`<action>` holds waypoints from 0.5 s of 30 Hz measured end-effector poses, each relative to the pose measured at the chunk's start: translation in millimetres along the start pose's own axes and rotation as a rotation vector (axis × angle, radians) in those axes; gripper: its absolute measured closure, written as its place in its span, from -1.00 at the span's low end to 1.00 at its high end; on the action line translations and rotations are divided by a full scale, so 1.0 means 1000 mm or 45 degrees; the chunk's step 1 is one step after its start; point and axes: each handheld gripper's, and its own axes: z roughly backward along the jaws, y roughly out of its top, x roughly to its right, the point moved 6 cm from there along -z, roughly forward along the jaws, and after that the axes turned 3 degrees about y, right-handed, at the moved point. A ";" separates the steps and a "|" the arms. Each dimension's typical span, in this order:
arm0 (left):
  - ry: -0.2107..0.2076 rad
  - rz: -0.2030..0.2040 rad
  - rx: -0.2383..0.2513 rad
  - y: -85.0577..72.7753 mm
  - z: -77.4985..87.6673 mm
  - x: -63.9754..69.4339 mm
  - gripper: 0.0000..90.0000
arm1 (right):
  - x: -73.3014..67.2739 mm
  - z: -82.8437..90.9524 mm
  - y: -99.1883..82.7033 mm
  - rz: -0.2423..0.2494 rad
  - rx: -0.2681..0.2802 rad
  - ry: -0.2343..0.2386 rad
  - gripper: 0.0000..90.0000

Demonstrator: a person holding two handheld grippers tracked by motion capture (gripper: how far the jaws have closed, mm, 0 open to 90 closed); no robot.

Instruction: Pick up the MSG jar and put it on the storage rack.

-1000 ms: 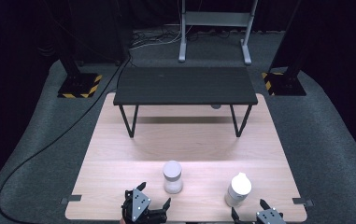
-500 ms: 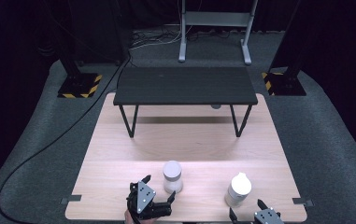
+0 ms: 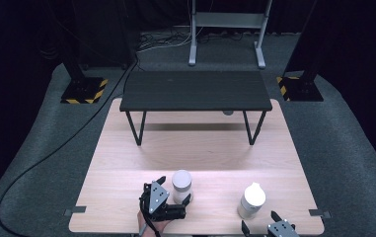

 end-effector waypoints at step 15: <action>-0.017 -0.047 0.028 0.006 -0.015 0.002 -0.99 | 0.001 0.000 0.000 0.006 -0.009 0.006 -1.00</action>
